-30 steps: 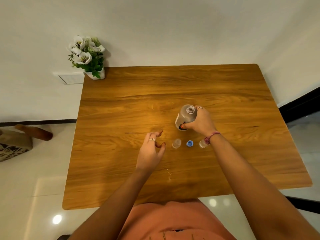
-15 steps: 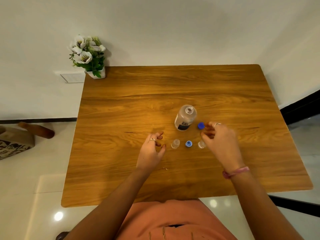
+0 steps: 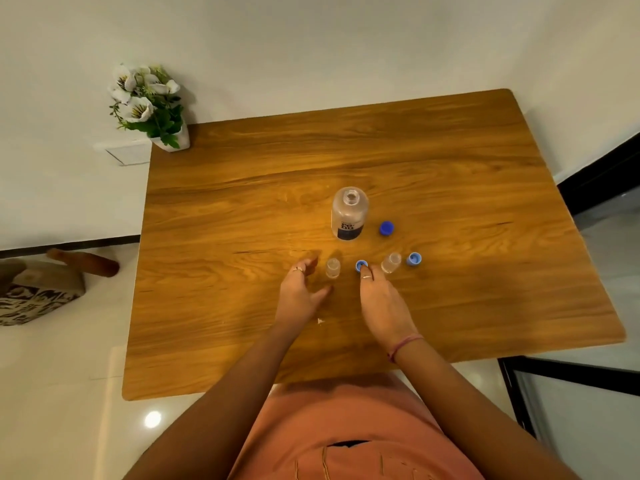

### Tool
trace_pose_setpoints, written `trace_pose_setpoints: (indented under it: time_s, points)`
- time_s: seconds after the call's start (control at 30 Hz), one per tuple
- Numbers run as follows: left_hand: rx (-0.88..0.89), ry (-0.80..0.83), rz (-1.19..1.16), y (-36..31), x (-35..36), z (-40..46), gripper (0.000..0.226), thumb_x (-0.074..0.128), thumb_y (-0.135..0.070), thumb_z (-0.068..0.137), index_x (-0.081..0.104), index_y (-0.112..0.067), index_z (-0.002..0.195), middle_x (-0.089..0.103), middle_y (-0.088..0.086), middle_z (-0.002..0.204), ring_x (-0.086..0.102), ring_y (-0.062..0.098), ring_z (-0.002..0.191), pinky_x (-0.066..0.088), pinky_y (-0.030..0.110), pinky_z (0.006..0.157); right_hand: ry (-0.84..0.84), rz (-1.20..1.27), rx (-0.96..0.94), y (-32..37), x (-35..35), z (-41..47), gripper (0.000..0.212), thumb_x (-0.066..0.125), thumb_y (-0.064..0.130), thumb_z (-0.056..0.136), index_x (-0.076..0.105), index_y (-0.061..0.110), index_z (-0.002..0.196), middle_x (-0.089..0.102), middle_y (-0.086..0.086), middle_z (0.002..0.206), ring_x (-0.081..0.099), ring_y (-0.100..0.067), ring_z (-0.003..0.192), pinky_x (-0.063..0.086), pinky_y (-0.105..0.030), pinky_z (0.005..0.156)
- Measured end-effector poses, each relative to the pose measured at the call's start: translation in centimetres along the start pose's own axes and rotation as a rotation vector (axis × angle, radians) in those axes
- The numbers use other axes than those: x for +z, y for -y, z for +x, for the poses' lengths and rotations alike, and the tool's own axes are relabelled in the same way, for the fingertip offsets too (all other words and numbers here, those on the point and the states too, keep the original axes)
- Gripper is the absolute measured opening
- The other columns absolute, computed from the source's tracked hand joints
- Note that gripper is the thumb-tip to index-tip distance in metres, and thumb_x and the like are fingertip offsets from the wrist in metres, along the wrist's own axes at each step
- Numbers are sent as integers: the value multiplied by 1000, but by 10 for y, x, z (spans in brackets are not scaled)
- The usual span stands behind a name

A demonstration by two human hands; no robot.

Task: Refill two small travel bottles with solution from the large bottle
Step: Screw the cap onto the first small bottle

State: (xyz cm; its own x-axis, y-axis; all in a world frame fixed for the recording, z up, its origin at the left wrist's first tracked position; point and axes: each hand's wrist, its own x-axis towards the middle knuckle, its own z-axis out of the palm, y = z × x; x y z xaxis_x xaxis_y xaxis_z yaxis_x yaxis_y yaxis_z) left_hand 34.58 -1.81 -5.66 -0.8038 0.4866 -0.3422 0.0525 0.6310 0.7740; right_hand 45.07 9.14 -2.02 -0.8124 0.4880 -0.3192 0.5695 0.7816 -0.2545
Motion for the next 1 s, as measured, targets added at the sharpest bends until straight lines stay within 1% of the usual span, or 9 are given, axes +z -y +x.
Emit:
trace_pose_setpoints:
  time_s: [0.1, 0.23, 0.37, 0.53, 0.63, 0.77, 0.87, 0.93, 1.0]
  points:
    - [2, -28, -23, -1, 2, 2, 67, 79, -11, 73, 47, -9, 132, 56, 5, 130, 52, 15, 119, 44, 33, 103, -7, -8, -9, 0, 1, 7, 56, 44, -4, 92, 23, 1, 143, 33, -20, 145, 51, -24, 120, 46, -28, 94]
    - [5, -50, -17, -2, 8, 5, 63, 79, -13, 73, 50, -10, 129, 58, 4, 127, 54, 14, 117, 44, 28, 101, -13, -17, -9, -1, -1, 15, 53, 42, -4, 92, 25, -1, 142, 34, -21, 144, 50, -26, 122, 46, -30, 94]
    - [19, -55, -14, -3, 15, 8, 60, 79, -16, 74, 52, -11, 127, 59, 4, 126, 55, 13, 115, 46, 29, 100, -5, -25, -37, -2, -3, 20, 48, 46, 1, 93, 33, 0, 138, 42, -20, 137, 56, -25, 114, 49, -29, 89]
    - [6, -78, -11, -3, 22, 11, 56, 78, -14, 74, 54, -12, 124, 61, 3, 122, 55, 11, 112, 46, 28, 99, -2, -55, -56, -1, -3, 26, 44, 45, 3, 94, 35, 0, 136, 46, -20, 134, 60, -25, 107, 51, -29, 84]
    - [-23, -82, -16, -2, 24, 13, 51, 77, -13, 75, 56, -12, 122, 62, 2, 120, 57, 12, 110, 46, 28, 97, -14, -67, -65, 0, -4, 30, 38, 45, 3, 94, 41, 1, 131, 50, -18, 128, 64, -24, 100, 53, -27, 78]
    - [-21, -80, 6, -2, 25, 14, 41, 76, -13, 76, 60, -14, 114, 63, -2, 111, 56, 10, 103, 43, 21, 87, -3, -67, -72, 1, -5, 35, 32, 49, 3, 92, 50, 3, 123, 50, -18, 126, 65, -24, 95, 54, -28, 74]
    - [-21, -73, 3, -3, 24, 14, 38, 76, -14, 76, 61, -17, 111, 60, -8, 105, 53, 5, 98, 40, 18, 84, -5, -60, -66, 1, -5, 36, 30, 52, 3, 90, 53, 4, 120, 50, -18, 127, 66, -25, 93, 54, -29, 73]
    - [2, -75, -13, -5, 22, 15, 35, 76, -14, 76, 61, -18, 108, 60, -8, 104, 54, 5, 96, 40, 16, 82, -16, -50, -58, 2, -6, 36, 29, 53, 2, 89, 54, 5, 118, 52, -16, 124, 66, -24, 89, 54, -29, 70]
    - [44, -78, -44, -9, 17, 16, 32, 76, -13, 75, 60, -23, 102, 61, -8, 101, 56, 5, 94, 41, 10, 79, -34, -40, -61, 4, -9, 34, 28, 54, 2, 88, 55, 6, 116, 53, -14, 120, 66, -24, 85, 53, -28, 67]
